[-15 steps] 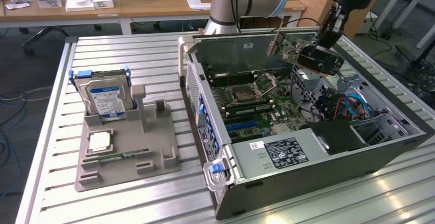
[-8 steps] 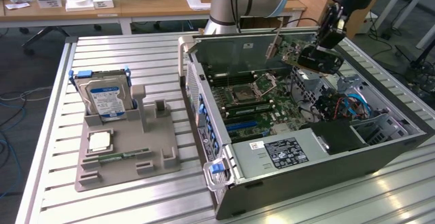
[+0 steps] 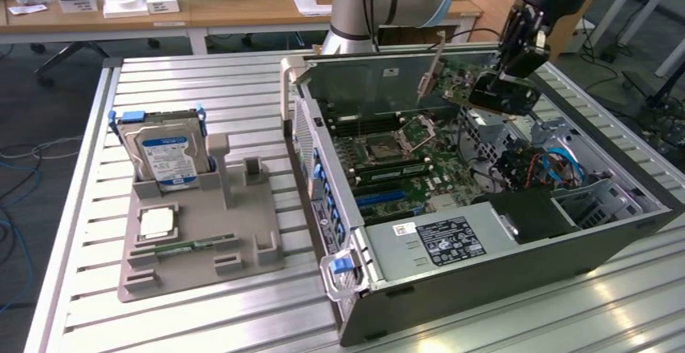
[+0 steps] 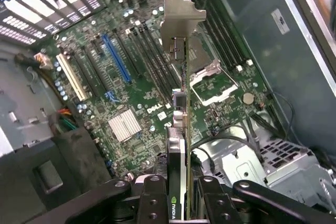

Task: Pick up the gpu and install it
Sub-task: 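Insert the gpu into the slot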

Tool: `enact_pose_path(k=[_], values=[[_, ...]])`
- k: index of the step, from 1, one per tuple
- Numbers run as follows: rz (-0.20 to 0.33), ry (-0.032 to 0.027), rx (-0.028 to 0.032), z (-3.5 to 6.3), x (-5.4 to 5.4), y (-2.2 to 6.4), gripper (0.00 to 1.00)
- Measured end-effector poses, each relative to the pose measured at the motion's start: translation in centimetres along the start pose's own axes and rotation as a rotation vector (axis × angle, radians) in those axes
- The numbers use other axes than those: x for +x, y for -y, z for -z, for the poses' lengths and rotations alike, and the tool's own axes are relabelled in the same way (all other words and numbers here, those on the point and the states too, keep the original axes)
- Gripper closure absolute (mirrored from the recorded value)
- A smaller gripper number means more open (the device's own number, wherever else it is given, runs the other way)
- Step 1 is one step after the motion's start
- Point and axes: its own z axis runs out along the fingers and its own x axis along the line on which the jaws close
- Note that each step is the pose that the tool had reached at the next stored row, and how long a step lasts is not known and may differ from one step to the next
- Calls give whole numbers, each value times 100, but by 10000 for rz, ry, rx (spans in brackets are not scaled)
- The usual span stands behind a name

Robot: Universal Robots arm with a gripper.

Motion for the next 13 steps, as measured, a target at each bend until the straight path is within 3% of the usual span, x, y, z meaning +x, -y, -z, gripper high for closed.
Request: enact_pose_path(k=[13], values=[[1621, -94, -12, -7, 0, 0, 73]])
